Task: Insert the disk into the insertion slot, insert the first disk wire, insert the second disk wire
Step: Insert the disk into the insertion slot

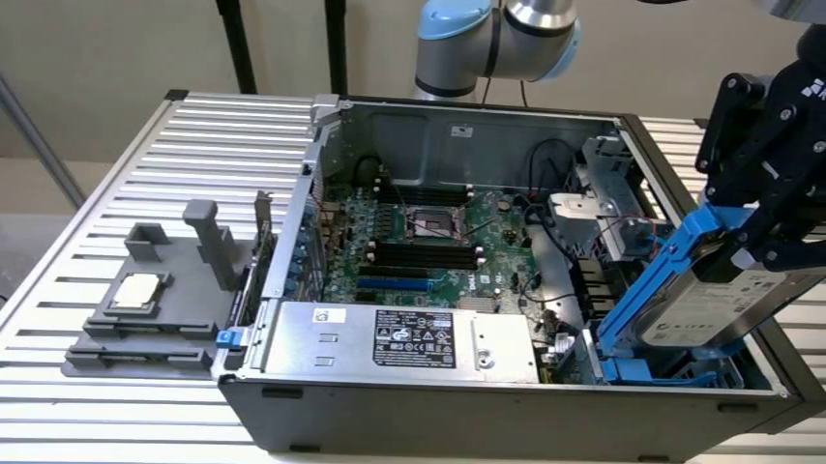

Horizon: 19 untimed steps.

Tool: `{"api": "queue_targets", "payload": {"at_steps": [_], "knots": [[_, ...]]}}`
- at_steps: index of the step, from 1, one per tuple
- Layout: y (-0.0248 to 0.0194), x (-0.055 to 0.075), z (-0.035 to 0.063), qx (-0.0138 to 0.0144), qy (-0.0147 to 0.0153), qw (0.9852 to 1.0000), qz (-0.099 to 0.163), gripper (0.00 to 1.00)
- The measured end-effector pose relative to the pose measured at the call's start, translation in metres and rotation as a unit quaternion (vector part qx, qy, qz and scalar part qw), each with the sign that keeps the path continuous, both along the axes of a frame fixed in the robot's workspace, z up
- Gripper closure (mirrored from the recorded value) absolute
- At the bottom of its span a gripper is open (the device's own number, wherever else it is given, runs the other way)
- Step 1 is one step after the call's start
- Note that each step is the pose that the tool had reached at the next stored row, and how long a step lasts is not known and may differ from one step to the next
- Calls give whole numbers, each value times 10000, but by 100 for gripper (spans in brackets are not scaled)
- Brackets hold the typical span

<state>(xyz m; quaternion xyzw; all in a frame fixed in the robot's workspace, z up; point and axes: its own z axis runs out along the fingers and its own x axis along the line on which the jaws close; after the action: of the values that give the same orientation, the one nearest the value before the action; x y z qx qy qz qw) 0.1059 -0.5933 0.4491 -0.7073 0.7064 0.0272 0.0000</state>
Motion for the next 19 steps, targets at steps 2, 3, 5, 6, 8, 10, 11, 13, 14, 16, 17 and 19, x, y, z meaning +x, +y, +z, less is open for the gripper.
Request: {"api": "queue_targets", "payload": {"at_steps": [2, 3, 5, 6, 8, 10, 11, 13, 14, 16, 17, 19], "knots": [[0, -1, -10, -1, 0, 10000, 0, 67], [0, -1, -15, -1, 0, 10000, 0, 67], [0, -1, -26, 0, 0, 10000, 0, 67], [0, -2, -29, -1, 0, 10000, 0, 67], [0, -2, -37, -1, 0, 10000, 0, 67], [0, -2, -47, 0, 0, 10000, 0, 67], [0, -2, -49, 0, 0, 10000, 0, 67], [0, -2, -53, 0, 0, 10000, 0, 67], [0, -2, -55, 1, 0, 10000, 0, 67], [0, -2, -57, 2, 0, 10000, 0, 67], [0, -2, -59, 3, 0, 10000, 0, 67], [1, -3, -61, 5, 0, 10000, 0, 67]]}}
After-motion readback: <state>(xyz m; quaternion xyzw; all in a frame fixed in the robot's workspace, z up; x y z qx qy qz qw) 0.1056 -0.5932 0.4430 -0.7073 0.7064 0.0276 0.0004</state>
